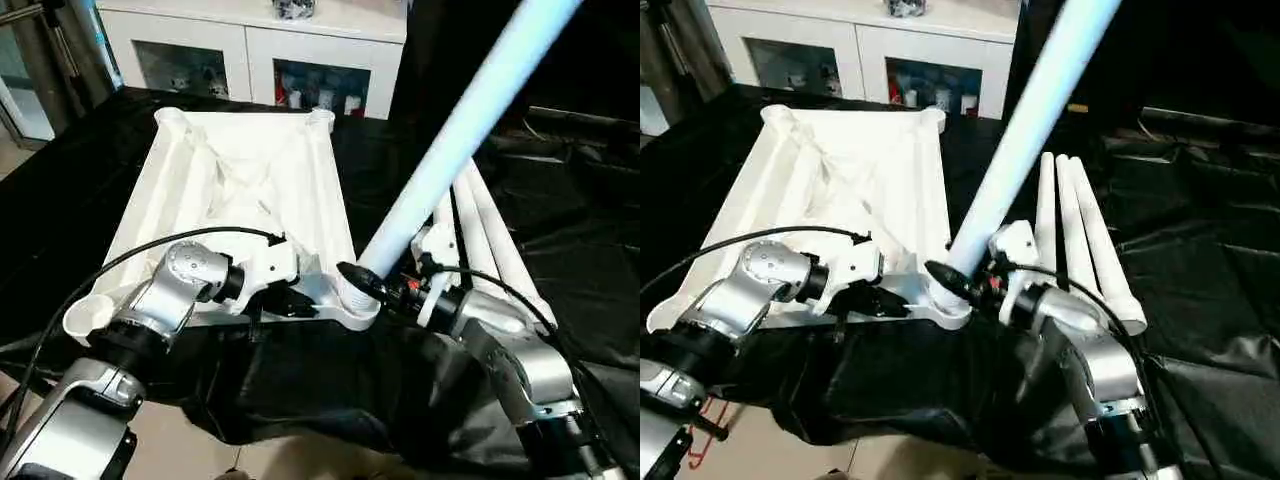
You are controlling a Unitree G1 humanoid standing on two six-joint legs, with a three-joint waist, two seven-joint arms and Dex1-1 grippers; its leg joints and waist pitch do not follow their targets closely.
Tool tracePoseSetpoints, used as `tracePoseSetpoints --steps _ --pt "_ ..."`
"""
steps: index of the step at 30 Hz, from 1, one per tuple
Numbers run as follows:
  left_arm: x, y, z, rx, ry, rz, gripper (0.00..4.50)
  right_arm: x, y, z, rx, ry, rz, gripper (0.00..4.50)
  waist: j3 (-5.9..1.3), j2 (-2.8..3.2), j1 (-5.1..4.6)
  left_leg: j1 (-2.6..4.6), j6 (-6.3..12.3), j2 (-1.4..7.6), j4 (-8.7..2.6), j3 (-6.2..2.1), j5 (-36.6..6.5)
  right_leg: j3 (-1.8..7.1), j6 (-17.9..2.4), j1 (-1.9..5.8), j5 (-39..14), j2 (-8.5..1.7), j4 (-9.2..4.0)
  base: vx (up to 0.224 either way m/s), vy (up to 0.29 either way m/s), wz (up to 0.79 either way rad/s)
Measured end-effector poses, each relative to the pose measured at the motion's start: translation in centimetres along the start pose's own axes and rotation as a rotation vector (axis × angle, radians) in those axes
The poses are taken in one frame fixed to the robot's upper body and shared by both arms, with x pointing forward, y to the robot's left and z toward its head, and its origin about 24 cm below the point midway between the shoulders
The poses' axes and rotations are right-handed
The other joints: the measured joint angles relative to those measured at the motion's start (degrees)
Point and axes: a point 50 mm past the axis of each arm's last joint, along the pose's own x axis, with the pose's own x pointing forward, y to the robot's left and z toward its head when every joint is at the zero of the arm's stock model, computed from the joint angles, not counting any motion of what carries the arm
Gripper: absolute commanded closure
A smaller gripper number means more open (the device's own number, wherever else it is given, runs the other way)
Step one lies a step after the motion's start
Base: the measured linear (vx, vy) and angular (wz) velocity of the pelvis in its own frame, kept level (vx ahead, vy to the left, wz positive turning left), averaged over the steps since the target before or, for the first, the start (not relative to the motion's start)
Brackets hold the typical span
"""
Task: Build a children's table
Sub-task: Insert table leg to table base
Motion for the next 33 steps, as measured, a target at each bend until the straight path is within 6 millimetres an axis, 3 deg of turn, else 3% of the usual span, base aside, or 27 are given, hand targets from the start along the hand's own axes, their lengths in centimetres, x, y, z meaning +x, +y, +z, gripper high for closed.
tracePoseSetpoints --steps 9,18,33 --pt "-0.5 0.1 -0.4 -0.005 0.010 0.010 4.50 1.3 -0.4 -0.2 -0.038 0.069 0.016 2.59 -0.01 -0.22 -0.51 0.04 0.00 0.01 0.00 0.01 0.01 0.00 0.05 0.00 -0.03 0.00 0.05 0.000 0.000 0.00" --pt "-0.7 0.0 -0.6 -0.011 0.013 0.015 4.50 1.9 -0.5 -0.1 -0.062 0.112 0.045 2.59 -0.33 -1.29 -1.04 0.05 0.00 0.03 0.01 0.01 0.01 0.00 0.05 0.02 -0.03 0.00 0.04 0.000 0.000 0.00" --pt "-0.6 -0.2 -0.4 -0.005 0.006 0.005 4.50 0.4 -0.2 -1.5 0.032 -0.016 -0.003 2.59 -0.31 -1.17 -0.78 0.05 0.00 0.03 -0.08 0.02 0.00 -0.01 0.03 0.02 -0.07 0.00 -0.02 0.000 0.000 0.00"
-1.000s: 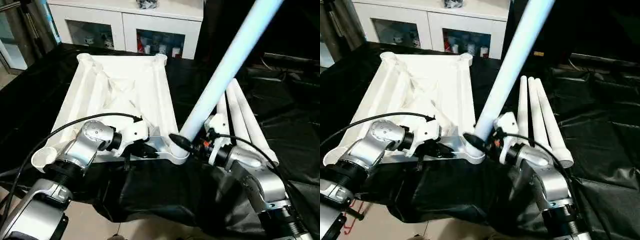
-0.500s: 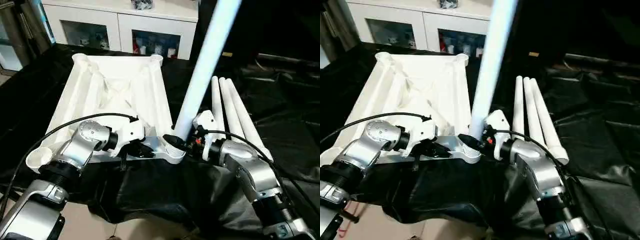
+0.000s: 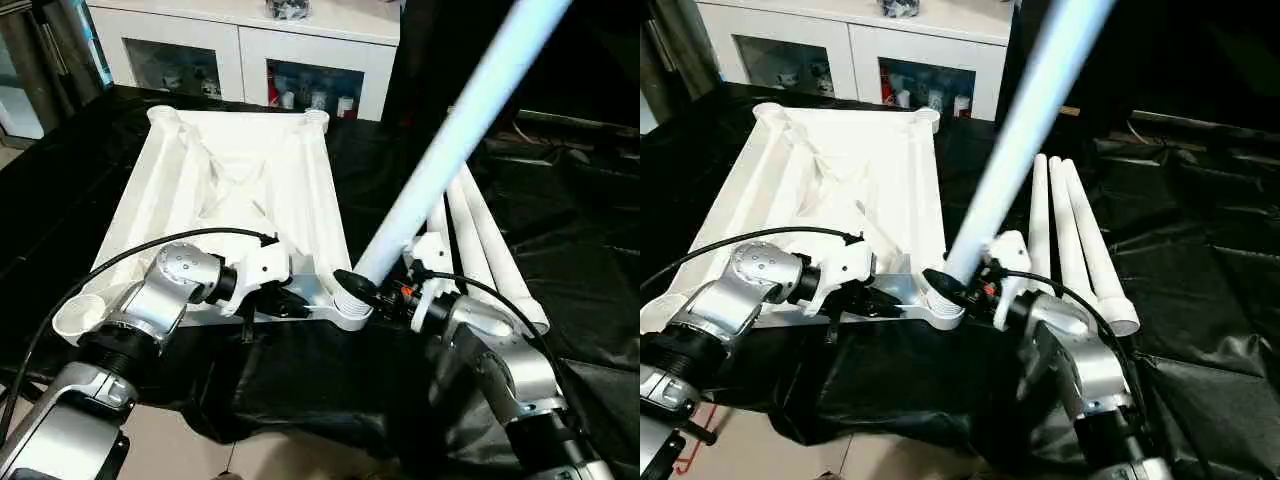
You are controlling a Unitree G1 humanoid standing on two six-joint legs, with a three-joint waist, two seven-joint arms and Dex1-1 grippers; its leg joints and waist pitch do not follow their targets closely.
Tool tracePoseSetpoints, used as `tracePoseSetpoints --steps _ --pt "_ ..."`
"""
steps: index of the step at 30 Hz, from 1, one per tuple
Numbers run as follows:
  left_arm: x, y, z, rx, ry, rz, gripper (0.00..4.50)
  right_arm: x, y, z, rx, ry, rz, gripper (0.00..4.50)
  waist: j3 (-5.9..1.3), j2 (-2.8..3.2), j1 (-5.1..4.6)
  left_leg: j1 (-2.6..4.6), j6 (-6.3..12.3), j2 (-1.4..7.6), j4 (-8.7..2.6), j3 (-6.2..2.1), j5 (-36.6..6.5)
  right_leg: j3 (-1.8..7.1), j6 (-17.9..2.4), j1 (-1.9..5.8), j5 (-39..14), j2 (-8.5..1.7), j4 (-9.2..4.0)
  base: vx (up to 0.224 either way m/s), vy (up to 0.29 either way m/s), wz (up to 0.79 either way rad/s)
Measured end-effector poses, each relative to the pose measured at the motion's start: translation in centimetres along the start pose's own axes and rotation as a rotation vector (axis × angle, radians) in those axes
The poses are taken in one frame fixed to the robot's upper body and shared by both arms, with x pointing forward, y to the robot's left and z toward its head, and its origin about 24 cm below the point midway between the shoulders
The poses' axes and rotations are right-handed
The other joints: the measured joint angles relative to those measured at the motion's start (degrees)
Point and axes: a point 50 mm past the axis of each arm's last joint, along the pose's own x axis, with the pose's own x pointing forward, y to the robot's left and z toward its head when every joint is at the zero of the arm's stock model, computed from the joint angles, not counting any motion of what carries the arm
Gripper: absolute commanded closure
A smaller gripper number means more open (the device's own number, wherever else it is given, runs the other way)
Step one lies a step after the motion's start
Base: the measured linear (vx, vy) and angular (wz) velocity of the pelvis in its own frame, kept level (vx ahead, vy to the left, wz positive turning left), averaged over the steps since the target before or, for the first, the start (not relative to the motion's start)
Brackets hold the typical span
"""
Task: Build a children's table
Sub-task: Insert table leg to table base
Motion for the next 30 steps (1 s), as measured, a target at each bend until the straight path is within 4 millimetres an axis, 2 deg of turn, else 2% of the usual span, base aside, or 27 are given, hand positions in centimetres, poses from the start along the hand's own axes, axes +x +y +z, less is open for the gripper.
tracePoseSetpoints --steps 4,7,14,30 --pt "0.1 0.0 0.0 0.001 -0.001 -0.006 4.50 -0.3 0.1 -0.2 0.005 -0.010 -0.003 2.59 0.00 0.00 0.20 0.01 0.00 0.00 -0.02 0.00 0.00 0.00 -0.01 0.00 -0.01 0.00 0.00 0.000 0.000 0.00" --pt "0.2 -0.1 0.1 0.002 -0.003 -0.009 4.50 -0.3 0.2 0.0 -0.018 0.002 0.001 2.59 0.03 0.31 0.29 0.01 0.00 -0.02 -0.01 0.02 0.00 0.02 -0.01 0.01 -0.01 -0.01 -0.01 0.000 0.000 0.00" --pt "0.3 -0.1 0.1 0.001 -0.006 -0.012 4.50 -0.1 0.4 0.4 -0.137 0.068 0.041 2.59 0.00 0.29 0.50 0.05 0.00 -0.01 -0.07 0.01 0.00 0.01 -0.01 0.04 -0.01 -0.01 -0.02 0.000 0.000 0.00" --pt "0.3 -0.1 0.0 -0.001 -0.003 -0.020 4.50 0.6 0.0 0.9 -0.179 0.139 0.141 2.59 -0.02 0.27 0.32 0.12 0.00 -0.01 -0.07 0.01 0.00 0.00 0.00 0.15 -0.01 -0.01 -0.01 0.000 0.000 0.00"
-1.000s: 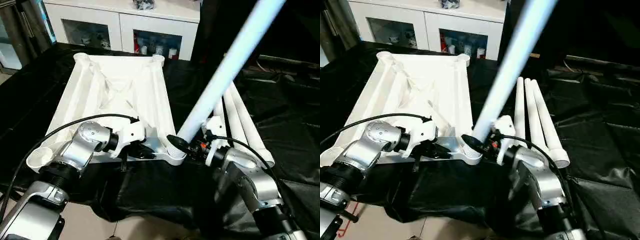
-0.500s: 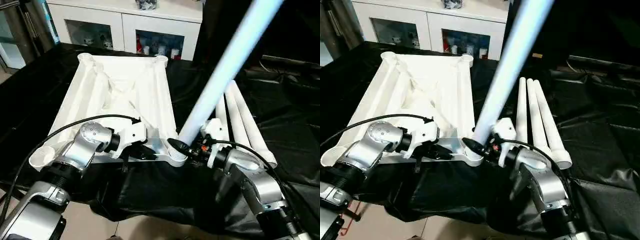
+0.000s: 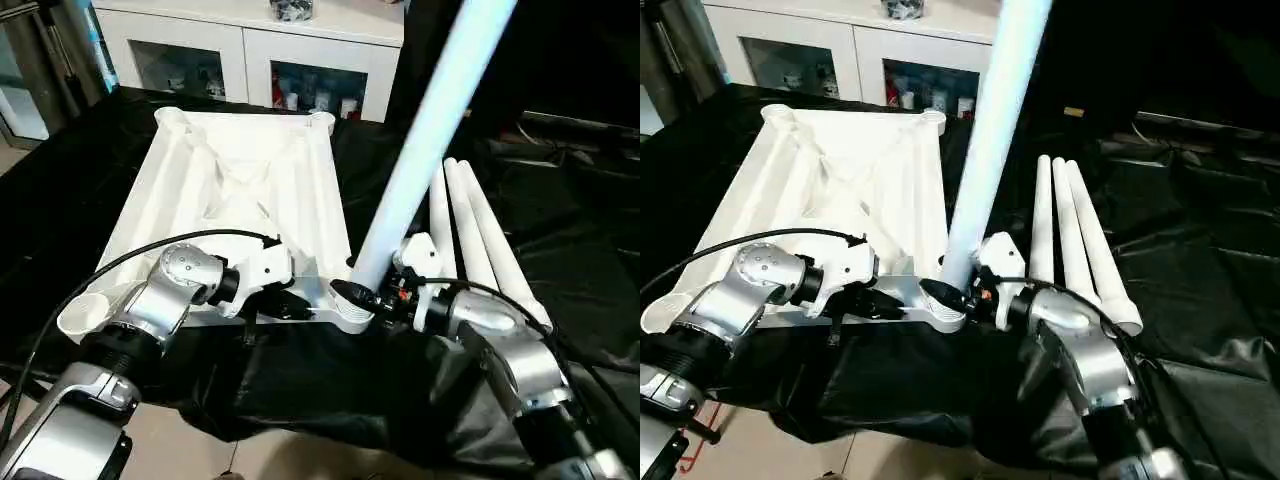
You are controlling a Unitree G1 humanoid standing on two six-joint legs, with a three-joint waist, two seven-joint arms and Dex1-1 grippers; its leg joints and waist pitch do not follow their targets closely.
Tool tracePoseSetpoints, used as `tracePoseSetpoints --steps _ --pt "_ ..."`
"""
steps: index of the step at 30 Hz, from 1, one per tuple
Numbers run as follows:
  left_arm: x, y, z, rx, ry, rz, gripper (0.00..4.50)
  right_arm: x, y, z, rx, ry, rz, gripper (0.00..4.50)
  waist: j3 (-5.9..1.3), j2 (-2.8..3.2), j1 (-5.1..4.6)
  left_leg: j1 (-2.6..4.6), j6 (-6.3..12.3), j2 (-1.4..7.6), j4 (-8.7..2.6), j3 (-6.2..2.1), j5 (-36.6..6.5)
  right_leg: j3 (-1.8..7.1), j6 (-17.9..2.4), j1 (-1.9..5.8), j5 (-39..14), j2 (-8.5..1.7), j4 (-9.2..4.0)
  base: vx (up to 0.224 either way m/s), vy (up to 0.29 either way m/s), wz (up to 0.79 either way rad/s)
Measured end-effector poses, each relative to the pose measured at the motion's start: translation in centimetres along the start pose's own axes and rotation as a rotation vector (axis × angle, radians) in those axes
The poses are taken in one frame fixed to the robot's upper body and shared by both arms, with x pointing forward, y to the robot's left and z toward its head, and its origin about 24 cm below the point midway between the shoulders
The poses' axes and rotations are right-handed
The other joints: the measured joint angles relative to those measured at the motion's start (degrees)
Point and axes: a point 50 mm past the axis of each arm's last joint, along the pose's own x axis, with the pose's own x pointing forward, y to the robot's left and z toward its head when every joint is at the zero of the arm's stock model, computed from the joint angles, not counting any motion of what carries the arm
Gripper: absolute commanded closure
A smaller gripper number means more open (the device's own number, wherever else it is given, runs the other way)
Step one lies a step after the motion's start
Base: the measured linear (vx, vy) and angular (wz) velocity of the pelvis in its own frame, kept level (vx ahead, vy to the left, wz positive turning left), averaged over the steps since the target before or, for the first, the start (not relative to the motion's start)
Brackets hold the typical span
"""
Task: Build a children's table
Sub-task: Insert table leg to table base
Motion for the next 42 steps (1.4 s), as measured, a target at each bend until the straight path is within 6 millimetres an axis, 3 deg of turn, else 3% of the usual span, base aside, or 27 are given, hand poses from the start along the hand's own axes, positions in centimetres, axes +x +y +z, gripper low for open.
tracePoseSetpoints --steps 15,22,25,31,36,42 --pt "-0.1 -0.5 0.1 0.013 0.002 -0.077 4.50 -0.5 -0.7 0.1 -0.023 0.065 0.231 2.59 -0.06 -0.03 0.47 0.02 0.01 0.02 0.01 0.00 0.00 -0.03 -0.09 0.04 -0.08 0.00 0.01 0.000 0.000 0.00" --pt "-0.1 -0.5 -0.1 0.009 0.006 -0.067 4.50 -0.2 -0.9 0.1 -0.038 0.056 0.240 2.59 -0.10 -0.09 0.46 0.03 0.00 0.06 0.00 0.00 0.00 -0.07 -0.11 0.12 -0.06 0.00 0.04 0.000 0.000 0.00" --pt "-0.4 -0.3 -0.2 0.007 0.016 -0.036 4.50 0.4 -0.9 -0.2 -0.024 0.026 0.192 2.59 -0.12 -0.12 0.23 0.04 -0.01 0.08 0.00 0.00 0.00 -0.10 -0.12 0.17 -0.05 0.01 0.07 0.000 0.000 0.00" --pt "-0.8 0.2 -0.5 -0.044 0.027 0.052 4.50 2.1 -1.3 -0.4 0.006 -0.017 0.041 2.59 -0.12 -0.14 -1.10 0.08 -0.07 0.26 0.04 -0.03 0.04 -0.45 -0.03 0.13 -0.10 0.00 0.03 0.000 0.000 0.00" --pt "-0.8 0.9 -0.4 -0.139 0.037 0.173 4.50 4.6 -2.0 0.2 0.075 -0.045 -0.157 2.59 -0.07 -0.06 -2.17 0.09 -0.31 0.50 -0.01 -0.23 0.17 -0.96 -0.30 0.04 0.06 0.00 0.05 0.000 0.000 0.00" --pt "1.1 1.3 1.0 -0.212 0.054 0.327 4.50 6.5 -3.3 1.0 0.152 -0.021 -0.350 2.59 -0.09 0.13 -2.22 0.04 -0.34 0.51 -0.03 -0.22 0.19 -0.97 -0.53 0.05 0.20 0.00 0.02 0.000 0.000 0.00"
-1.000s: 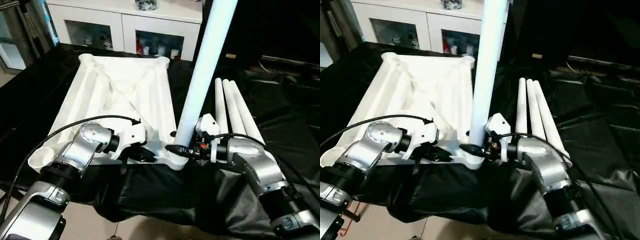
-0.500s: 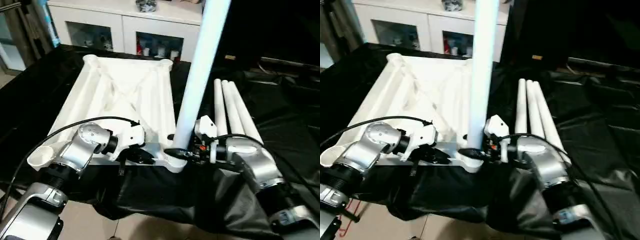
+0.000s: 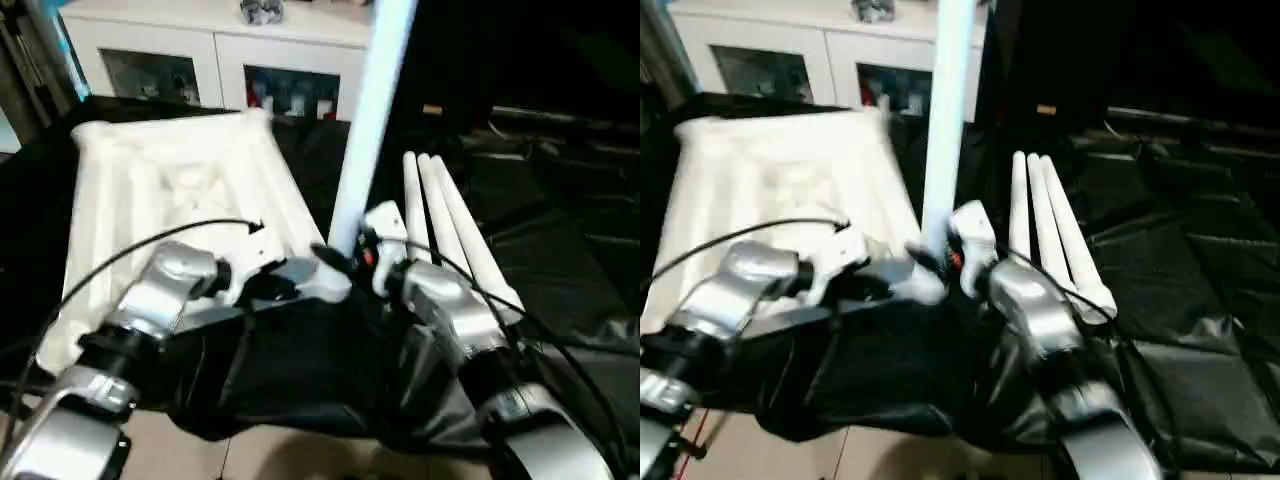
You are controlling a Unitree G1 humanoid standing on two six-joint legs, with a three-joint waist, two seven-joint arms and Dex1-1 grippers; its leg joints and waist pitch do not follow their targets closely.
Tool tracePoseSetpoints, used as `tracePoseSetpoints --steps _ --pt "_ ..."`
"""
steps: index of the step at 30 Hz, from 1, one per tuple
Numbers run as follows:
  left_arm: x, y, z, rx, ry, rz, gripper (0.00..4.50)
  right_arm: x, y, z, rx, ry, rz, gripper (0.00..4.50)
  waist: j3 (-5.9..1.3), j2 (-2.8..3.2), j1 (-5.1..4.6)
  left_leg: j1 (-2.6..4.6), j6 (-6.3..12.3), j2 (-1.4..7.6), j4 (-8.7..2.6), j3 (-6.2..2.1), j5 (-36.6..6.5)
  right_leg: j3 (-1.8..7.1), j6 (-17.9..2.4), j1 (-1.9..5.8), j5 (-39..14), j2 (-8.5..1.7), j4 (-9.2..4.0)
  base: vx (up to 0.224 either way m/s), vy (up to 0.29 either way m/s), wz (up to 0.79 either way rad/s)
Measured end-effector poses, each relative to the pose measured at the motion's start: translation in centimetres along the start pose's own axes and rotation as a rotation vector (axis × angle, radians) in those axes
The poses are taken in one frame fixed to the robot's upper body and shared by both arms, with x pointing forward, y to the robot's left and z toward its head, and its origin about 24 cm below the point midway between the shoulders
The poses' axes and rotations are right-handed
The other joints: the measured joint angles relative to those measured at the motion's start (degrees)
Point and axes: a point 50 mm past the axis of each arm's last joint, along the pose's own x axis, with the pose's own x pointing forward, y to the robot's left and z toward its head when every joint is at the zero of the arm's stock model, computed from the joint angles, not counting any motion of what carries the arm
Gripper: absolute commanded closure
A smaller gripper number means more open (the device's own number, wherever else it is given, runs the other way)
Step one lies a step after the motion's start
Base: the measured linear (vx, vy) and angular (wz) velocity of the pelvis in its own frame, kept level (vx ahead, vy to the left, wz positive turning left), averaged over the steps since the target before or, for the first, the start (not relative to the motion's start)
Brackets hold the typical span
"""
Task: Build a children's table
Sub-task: Insert table leg to table base
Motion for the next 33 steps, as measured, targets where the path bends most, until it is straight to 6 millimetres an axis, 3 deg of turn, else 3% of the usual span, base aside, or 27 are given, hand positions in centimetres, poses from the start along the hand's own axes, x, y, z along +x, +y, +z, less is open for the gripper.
tracePoseSetpoints --steps 8,24,25,26,33 --pt "3.4 -1.4 1.8 -0.061 -0.029 0.143 4.50 0.6 -1.5 0.4 0.022 0.031 -0.192 2.59 -0.23 0.33 0.30 -0.01 0.01 -0.02 -0.01 0.02 -0.01 0.01 -0.10 0.05 0.05 -0.01 -0.06 0.000 0.000 0.00" --pt "3.6 -1.3 1.8 -0.073 -0.012 0.167 4.50 0.9 -1.5 0.4 0.040 0.042 -0.207 2.59 -0.40 0.70 0.34 0.00 0.01 -0.02 -0.03 -0.01 -0.01 -0.01 0.24 0.04 -0.16 -0.01 -0.08 0.000 0.000 0.00" --pt "3.5 -1.2 1.7 -0.073 -0.011 0.165 4.50 1.0 -1.4 0.4 0.040 0.042 -0.206 2.03 -0.40 0.70 0.25 0.00 0.01 -0.02 -0.04 -0.01 -0.01 -0.01 0.24 0.04 -0.16 -0.01 -0.09 0.000 0.000 0.00" --pt "3.5 -1.2 1.7 -0.073 -0.011 0.163 4.50 1.0 -1.4 0.4 0.043 0.040 -0.206 1.89 -0.40 0.70 0.19 0.00 0.01 -0.03 -0.05 -0.01 -0.01 -0.01 0.25 0.03 -0.16 -0.01 -0.10 0.000 0.000 0.00" --pt "3.0 -0.9 1.6 -0.041 -0.024 0.147 4.50 1.1 -1.1 0.5 0.079 0.024 -0.170 1.36 -0.33 0.81 0.04 -0.06 0.01 -0.03 -0.15 -0.01 -0.01 -0.03 0.25 -0.12 -0.16 -0.01 -0.19 0.000 0.000 0.00"
